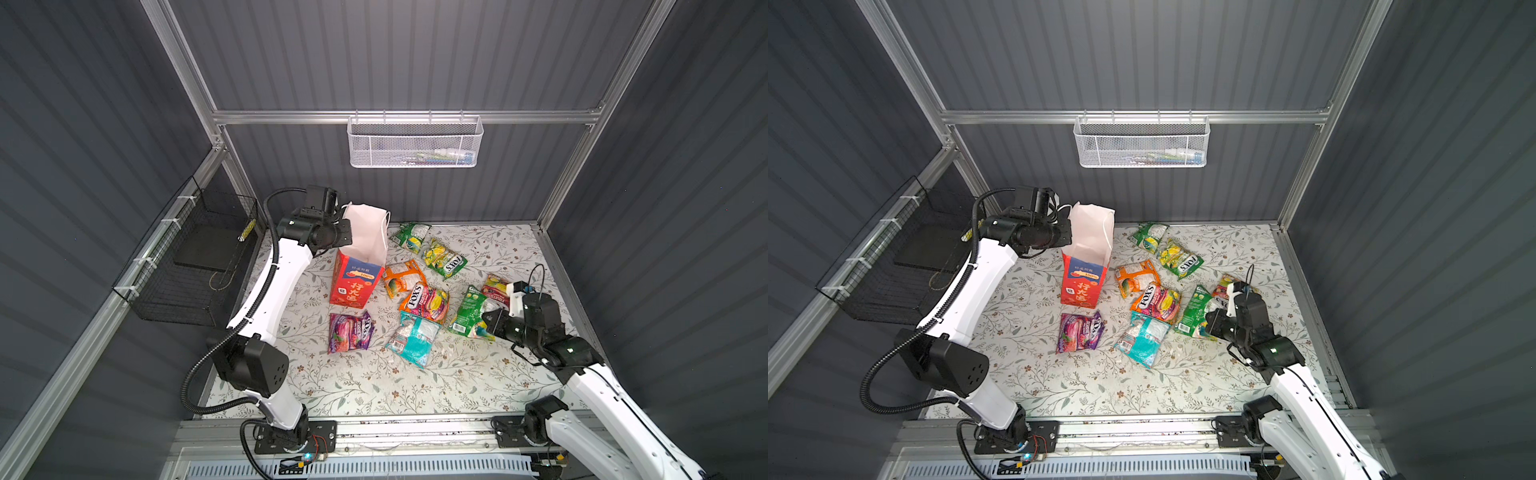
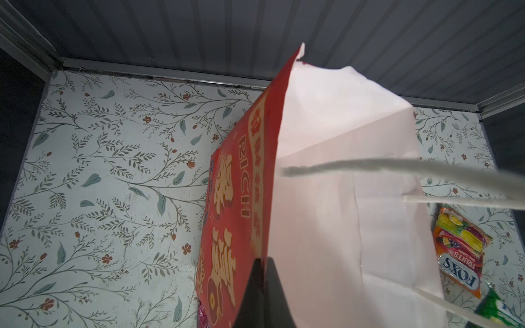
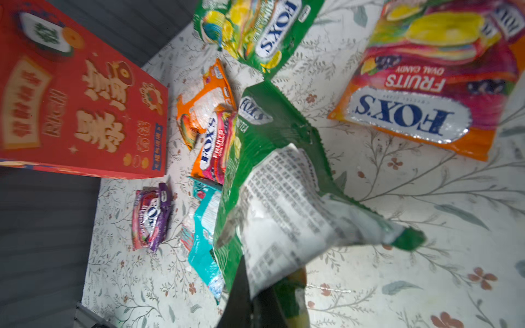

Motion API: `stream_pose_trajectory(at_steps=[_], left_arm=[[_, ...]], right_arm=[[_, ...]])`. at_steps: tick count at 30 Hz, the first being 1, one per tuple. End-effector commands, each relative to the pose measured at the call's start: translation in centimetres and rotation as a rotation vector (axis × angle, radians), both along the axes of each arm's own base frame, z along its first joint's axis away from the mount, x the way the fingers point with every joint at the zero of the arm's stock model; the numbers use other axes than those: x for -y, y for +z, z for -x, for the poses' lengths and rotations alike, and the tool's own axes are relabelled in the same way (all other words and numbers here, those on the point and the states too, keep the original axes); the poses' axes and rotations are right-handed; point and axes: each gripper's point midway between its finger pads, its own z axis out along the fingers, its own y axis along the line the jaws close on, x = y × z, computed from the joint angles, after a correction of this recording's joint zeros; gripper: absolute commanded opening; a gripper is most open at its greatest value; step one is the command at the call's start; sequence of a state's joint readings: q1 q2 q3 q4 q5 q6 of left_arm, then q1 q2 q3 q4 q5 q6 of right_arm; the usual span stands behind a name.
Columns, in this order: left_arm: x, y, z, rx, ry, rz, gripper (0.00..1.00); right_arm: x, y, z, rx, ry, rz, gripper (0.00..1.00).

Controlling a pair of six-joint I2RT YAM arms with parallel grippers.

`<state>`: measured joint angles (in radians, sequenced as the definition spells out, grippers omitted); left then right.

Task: Place the snacks into the paper bag
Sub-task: Pick up the snack from the middle-right of the table.

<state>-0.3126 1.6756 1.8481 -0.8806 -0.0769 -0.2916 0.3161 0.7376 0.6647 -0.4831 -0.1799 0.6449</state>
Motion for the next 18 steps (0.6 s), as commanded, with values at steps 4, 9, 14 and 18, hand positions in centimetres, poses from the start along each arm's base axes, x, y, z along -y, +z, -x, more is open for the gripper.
stream_pose_trajectory(at_steps=[4, 9, 14, 18], left_arm=[[0.3, 0.7, 0.5, 0.014, -0.008, 0.031, 0.00], [0.6, 0.4, 0.4, 0.005, -0.017, 0.036, 0.00], [0.9, 0.3, 0.5, 0.001, -0.028, 0.050, 0.00], [1.1, 0.7, 0.6, 0.010, -0.038, 0.061, 0.00]], right_arm=[[-1.4, 8.7, 0.6, 0.164, 0.085, -0.015, 0.00], [-3.3, 15.1, -0.4, 0.272, 0.148, -0.025, 0.00], [-6.2, 21.5, -1.7, 0.377, 0.222, -0.061, 0.00], [-9.8, 25.8, -2.6, 0.445, 0.298, -0.087, 0.00]])
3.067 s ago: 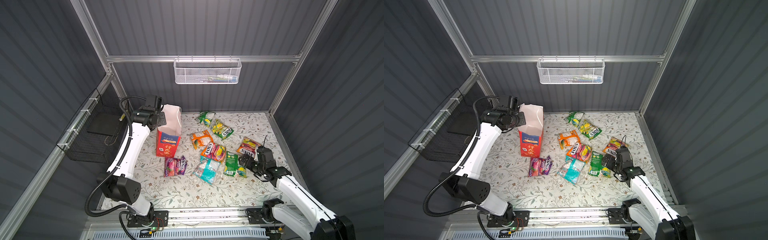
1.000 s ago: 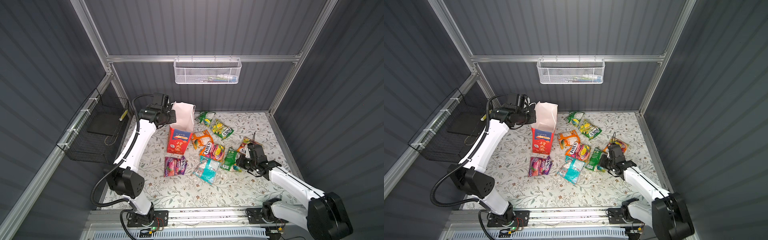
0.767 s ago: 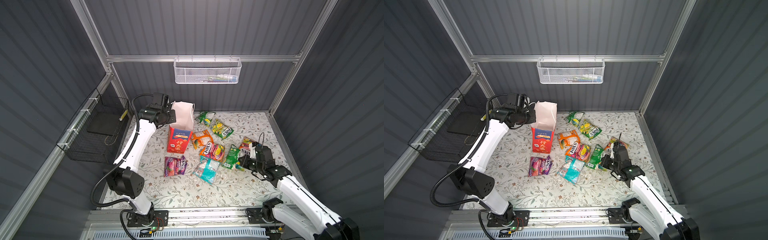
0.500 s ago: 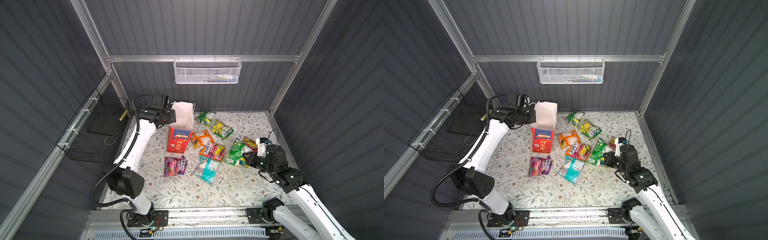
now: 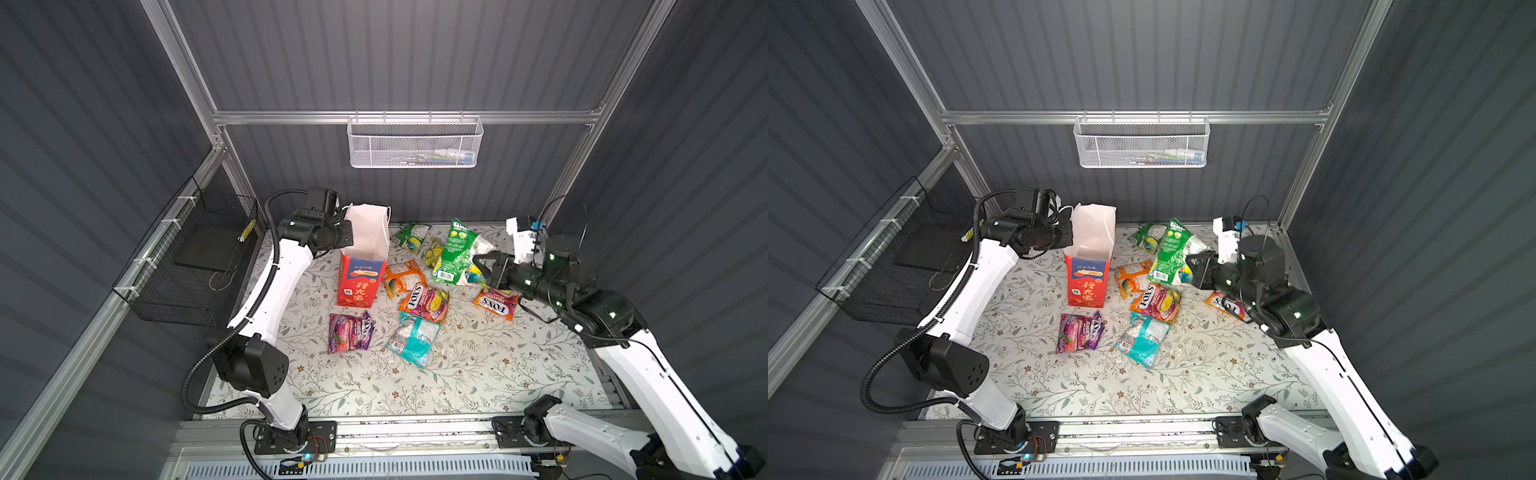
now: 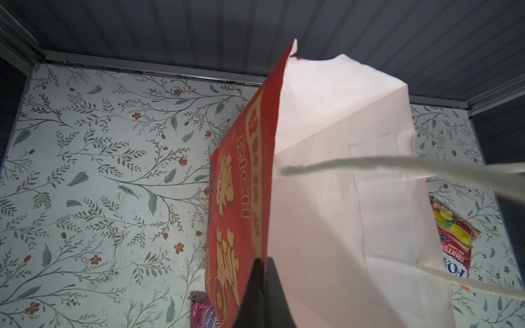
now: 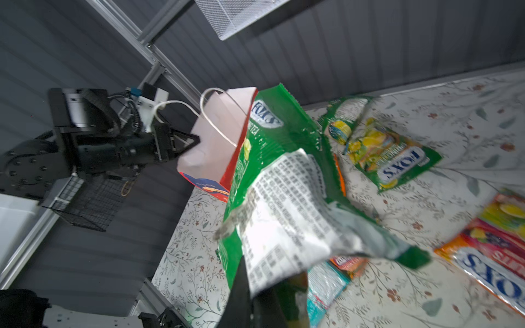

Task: Place the snacks into the paper bag
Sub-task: Pick up the snack from the middle-right of the table, then place the snack in the paper bag.

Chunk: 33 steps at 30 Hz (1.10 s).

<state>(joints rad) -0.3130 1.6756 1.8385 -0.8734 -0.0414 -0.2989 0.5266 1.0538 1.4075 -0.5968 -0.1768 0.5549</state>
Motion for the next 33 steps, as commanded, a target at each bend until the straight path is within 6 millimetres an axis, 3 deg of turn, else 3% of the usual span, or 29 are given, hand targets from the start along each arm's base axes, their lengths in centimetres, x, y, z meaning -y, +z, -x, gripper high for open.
stream_pose_trajectory(at_steps=[1, 8, 16, 21, 26, 33], left_arm=[[0.5, 1.1, 0.5, 0.024, -0.018, 0.038, 0.00], [1.3, 1.4, 0.7, 0.026, -0.046, 0.080, 0.00], [1.8, 1.9, 1.0, 0.037, -0.067, 0.112, 0.00], [1.9, 1.9, 1.0, 0.036, -0.070, 0.119, 0.00], [1.7, 2.1, 1.0, 0.043, -0.060, 0.118, 0.00], [1.9, 1.9, 0.9, 0.037, -0.059, 0.131, 0.00]], right_arm=[[-2.9, 4.3, -0.8, 0.112, 0.064, -0.021, 0.00], [-9.0, 7.8, -3.6, 0.171, 0.129, -0.017, 0.00], [-14.2, 7.4, -8.1, 0.160, 0.134, 0.020, 0.00], [-16.7, 5.8, -11.0, 0.128, 0.125, 0.060, 0.00], [-17.7, 2.3, -13.2, 0.069, 0.088, 0.133, 0.00], [-17.5, -2.0, -13.5, 0.006, 0.039, 0.251, 0.00]])
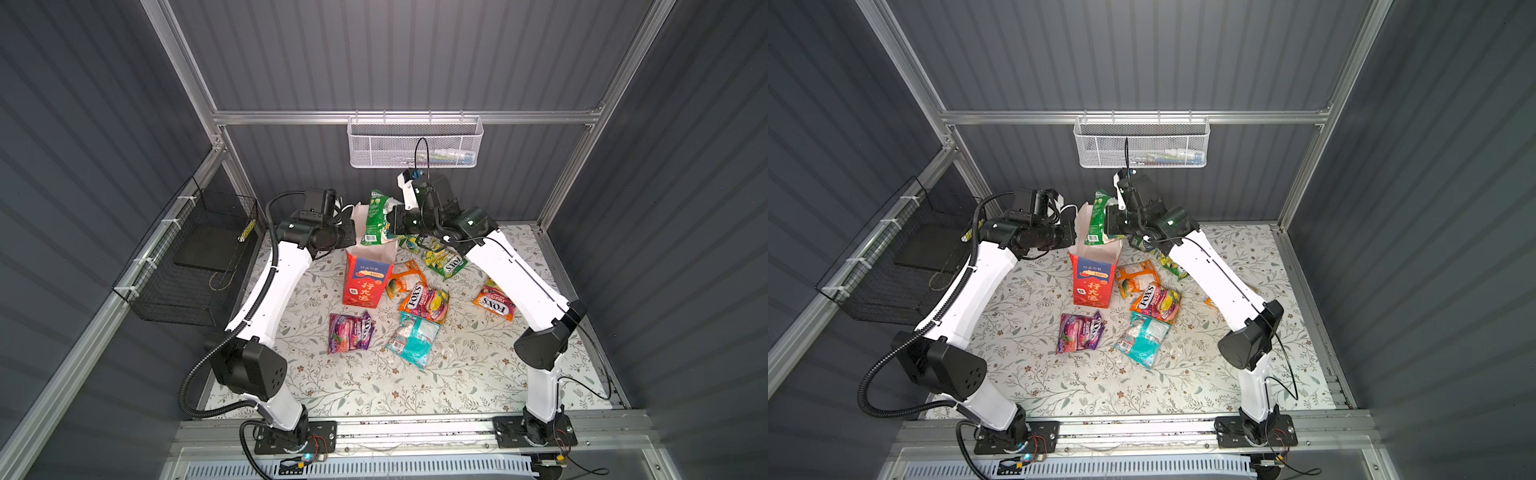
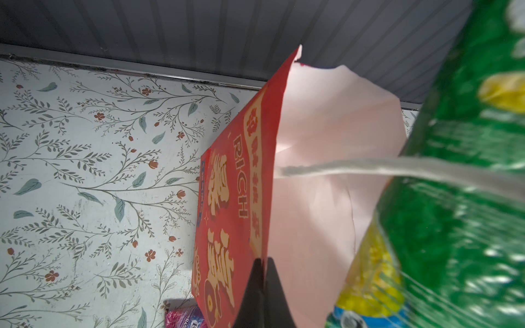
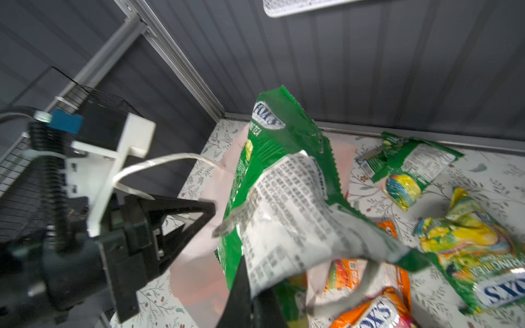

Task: Place the snacks into the paper bag
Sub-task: Place the snack in the paper bag.

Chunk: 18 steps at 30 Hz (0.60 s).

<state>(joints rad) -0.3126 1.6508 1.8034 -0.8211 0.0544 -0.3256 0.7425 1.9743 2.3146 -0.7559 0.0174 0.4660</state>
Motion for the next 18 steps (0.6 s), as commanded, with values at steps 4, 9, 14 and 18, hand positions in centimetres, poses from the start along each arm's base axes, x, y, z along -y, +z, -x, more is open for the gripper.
stream_pose_trajectory(at_steps=[4, 9, 14, 18], left_arm=[[0.6, 1.0, 0.5, 0.020, -0.018, 0.050, 0.00], [1.2, 1.0, 0.5, 0.021, -0.041, 0.073, 0.00], [1.3, 0.9, 0.4, 0.025, -0.044, 0.076, 0.00], [1.4, 0.8, 0.3, 0.025, -0.048, 0.081, 0.00]], right_arm=[[0.0, -0.4, 0.3, 0.033, -0.033, 0.056, 0.00], [-0.9, -1.7, -0.2, 0.003, -0.025, 0.068, 0.00], [-1.8, -2.7, -0.4, -0.021, -0.011, 0.064, 0.00], [-2.3, -4.1, -0.6, -0.047, -0.012, 0.079, 0.03]])
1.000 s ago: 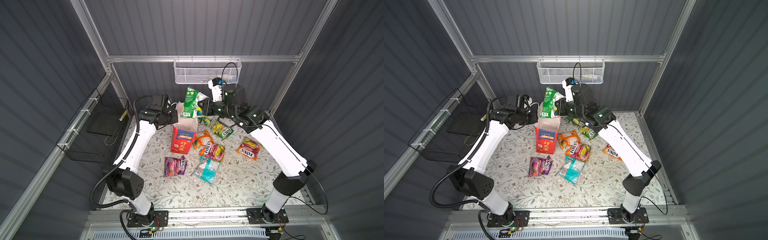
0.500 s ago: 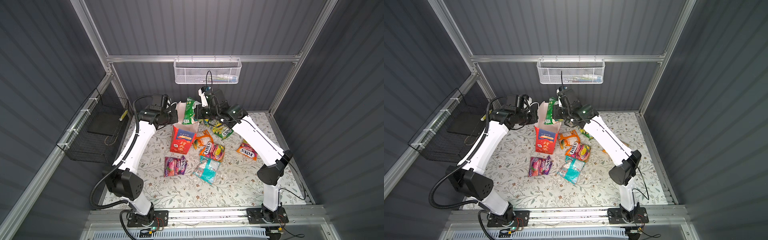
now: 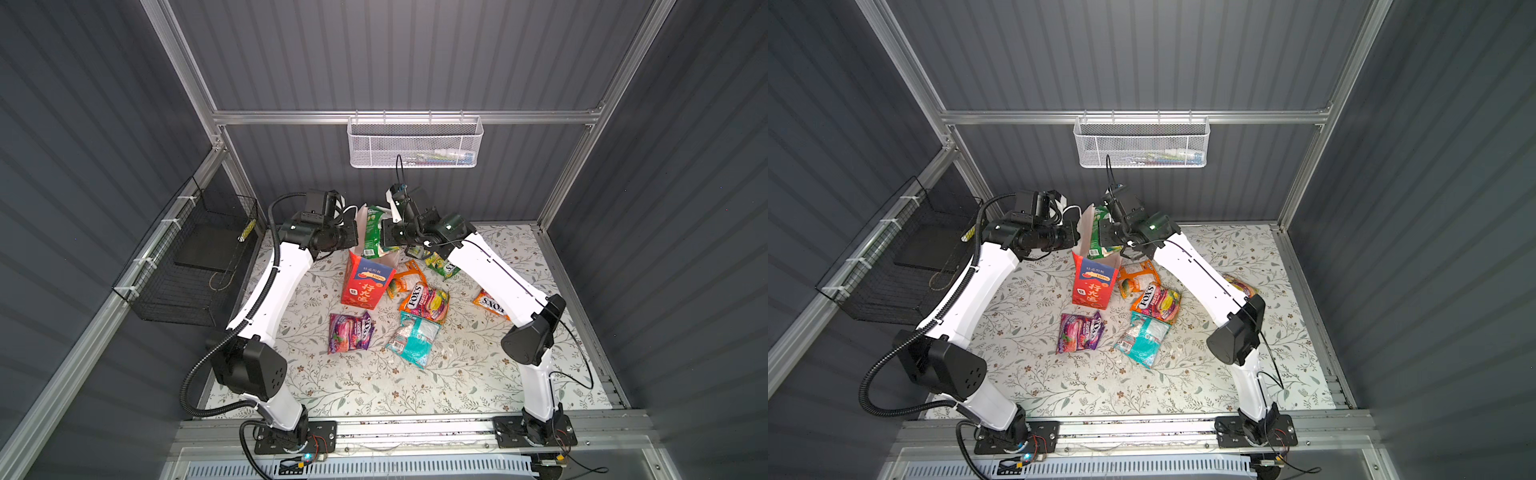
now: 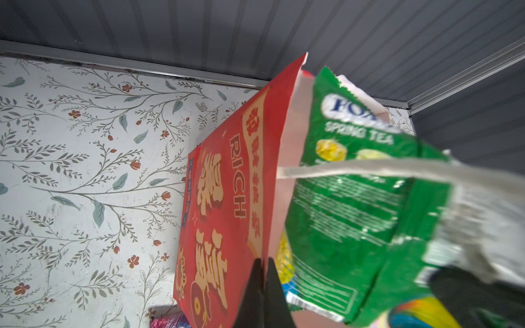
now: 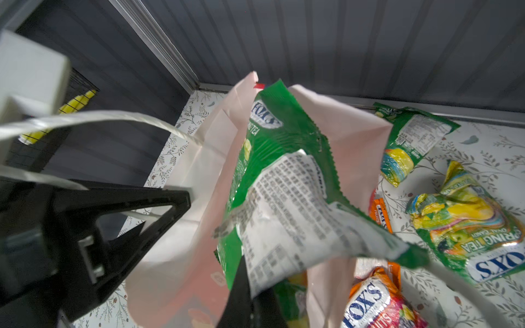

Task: Place the snacks into the paper bag
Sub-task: Place the snack in the paper bag.

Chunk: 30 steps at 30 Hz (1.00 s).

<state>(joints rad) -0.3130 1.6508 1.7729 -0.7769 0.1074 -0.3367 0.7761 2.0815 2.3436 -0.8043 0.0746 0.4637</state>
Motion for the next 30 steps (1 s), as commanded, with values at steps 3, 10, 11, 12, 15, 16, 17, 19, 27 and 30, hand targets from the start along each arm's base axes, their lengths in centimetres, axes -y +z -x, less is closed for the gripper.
stream_pose_trajectory(at_steps=[3, 10, 11, 12, 15, 16, 17, 19, 27, 30], left_arm=[[0.6, 1.2, 0.5, 0.025, -0.024, 0.044, 0.00], [0.2, 0.7, 0.2, 0.020, -0.004, 0.025, 0.00], [0.1, 0.5, 0.1, 0.016, 0.003, 0.017, 0.00], [0.0, 0.3, 0.0, 0.012, 0.009, 0.011, 0.00], [-0.5, -0.5, -0.3, -0.009, 0.038, -0.015, 0.00], [-0.6, -0.7, -0.3, -0.015, 0.043, -0.022, 0.00], [-0.7, -0.9, -0.4, -0.020, 0.047, -0.028, 0.00], [-0.8, -1.3, -0.5, -0.028, 0.058, -0.037, 0.00], [-1.2, -1.2, -0.5, -0.025, 0.070, -0.052, 0.00], [-1.0, -1.0, -0.4, -0.023, 0.059, -0.044, 0.00]], right_arm=[[-0.7, 1.1, 0.1, 0.015, 0.010, -0.035, 0.07], [-1.0, 1.7, 0.2, 0.021, 0.021, -0.063, 0.30], [-1.2, 2.1, 0.4, 0.021, 0.031, -0.074, 0.33], [-1.2, 2.5, 0.6, 0.026, 0.042, -0.082, 0.35], [-1.2, 4.8, 1.7, 0.053, 0.091, -0.118, 0.44], [-0.9, 5.7, 2.2, 0.068, 0.105, -0.126, 0.50], [-0.4, 6.8, 2.7, 0.083, 0.113, -0.133, 0.55], [0.5, 8.7, 3.9, 0.114, 0.131, -0.137, 0.65], [7.1, 13.3, 8.2, 0.228, 0.094, -0.107, 0.99], [10.9, 12.6, 9.1, 0.254, 0.009, -0.080, 0.99]])
